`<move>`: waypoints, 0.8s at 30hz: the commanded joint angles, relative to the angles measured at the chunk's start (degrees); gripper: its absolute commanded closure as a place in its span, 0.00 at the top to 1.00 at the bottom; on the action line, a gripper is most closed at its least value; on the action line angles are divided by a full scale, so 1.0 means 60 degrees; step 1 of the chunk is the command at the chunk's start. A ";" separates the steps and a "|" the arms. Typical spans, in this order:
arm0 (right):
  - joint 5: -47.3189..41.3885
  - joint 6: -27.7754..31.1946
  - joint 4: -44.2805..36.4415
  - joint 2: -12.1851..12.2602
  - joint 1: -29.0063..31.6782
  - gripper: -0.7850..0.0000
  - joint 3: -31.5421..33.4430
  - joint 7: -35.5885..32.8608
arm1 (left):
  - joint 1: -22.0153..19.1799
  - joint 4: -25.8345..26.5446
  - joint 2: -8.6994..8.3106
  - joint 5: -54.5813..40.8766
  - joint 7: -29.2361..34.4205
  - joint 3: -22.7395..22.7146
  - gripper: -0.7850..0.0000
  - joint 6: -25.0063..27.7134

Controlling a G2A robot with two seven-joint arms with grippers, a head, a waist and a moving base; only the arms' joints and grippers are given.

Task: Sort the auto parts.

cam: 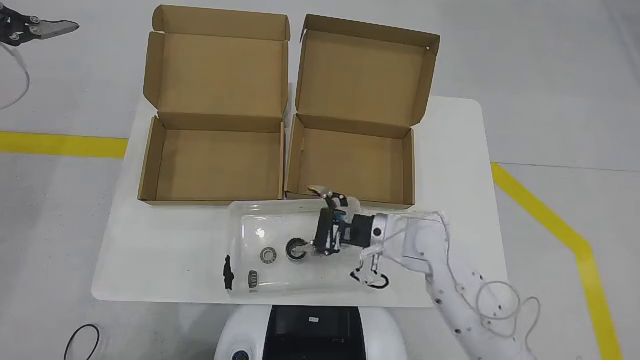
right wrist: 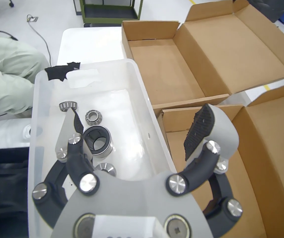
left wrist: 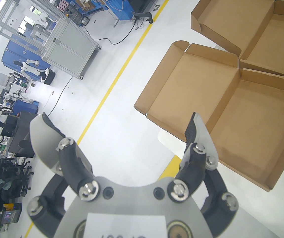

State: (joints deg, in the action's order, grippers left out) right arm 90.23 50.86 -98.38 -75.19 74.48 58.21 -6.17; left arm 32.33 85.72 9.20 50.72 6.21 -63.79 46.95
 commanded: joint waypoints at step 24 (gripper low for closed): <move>0.0187 0.0517 0.0059 -0.0001 -0.0734 0.79 -0.1559 -0.2846 | 0.0000 0.0000 0.0000 0.0000 0.0000 0.0000 1.00 0.0000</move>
State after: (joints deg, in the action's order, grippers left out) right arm 91.49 54.12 -98.18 -75.16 70.20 49.07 -22.68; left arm 32.33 85.72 9.20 50.72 6.21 -63.79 46.95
